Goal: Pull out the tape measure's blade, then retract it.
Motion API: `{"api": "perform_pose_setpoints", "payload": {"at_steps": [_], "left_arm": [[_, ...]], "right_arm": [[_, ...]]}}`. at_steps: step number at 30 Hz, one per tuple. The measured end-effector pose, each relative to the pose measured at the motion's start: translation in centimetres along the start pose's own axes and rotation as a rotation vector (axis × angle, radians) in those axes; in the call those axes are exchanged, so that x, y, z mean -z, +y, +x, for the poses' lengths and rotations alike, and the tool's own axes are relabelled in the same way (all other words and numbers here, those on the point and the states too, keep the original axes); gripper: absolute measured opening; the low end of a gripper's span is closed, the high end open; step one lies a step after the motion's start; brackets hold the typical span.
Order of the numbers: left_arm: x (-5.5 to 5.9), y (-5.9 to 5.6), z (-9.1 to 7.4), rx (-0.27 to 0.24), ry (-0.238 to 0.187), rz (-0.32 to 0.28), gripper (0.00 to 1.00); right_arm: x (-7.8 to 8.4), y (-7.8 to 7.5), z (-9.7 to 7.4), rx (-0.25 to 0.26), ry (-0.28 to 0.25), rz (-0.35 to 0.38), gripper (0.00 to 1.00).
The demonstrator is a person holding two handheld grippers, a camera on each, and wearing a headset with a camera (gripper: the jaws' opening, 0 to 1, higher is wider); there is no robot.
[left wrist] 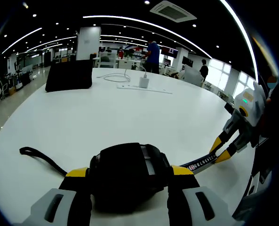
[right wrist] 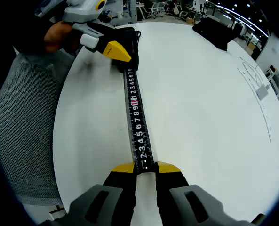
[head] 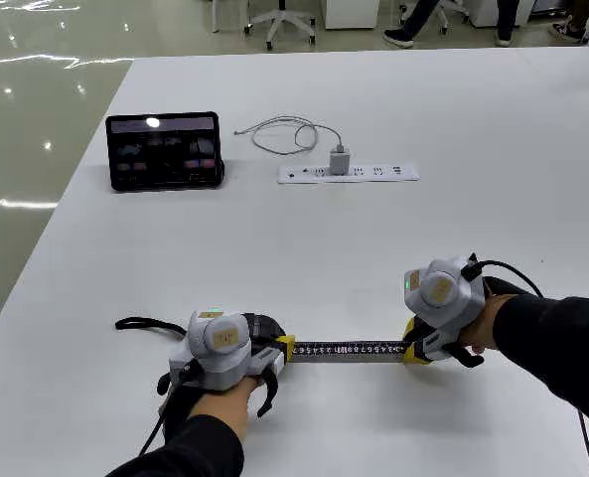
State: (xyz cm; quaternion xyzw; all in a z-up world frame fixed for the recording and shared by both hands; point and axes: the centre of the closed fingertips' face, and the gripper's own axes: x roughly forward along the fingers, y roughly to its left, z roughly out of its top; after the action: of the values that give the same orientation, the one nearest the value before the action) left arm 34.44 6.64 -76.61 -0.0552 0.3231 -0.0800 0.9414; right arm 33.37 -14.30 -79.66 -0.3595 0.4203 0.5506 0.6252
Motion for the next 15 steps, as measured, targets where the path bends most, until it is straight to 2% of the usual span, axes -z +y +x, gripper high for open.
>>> {"api": "perform_pose_setpoints", "payload": {"at_steps": [15], "left_arm": [[0.04, -0.01, -0.02, 0.001, 0.005, -0.007, 0.61]], "right_arm": [[-0.81, 0.18, 0.47, 0.005, -0.013, -0.008, 0.1]]}}
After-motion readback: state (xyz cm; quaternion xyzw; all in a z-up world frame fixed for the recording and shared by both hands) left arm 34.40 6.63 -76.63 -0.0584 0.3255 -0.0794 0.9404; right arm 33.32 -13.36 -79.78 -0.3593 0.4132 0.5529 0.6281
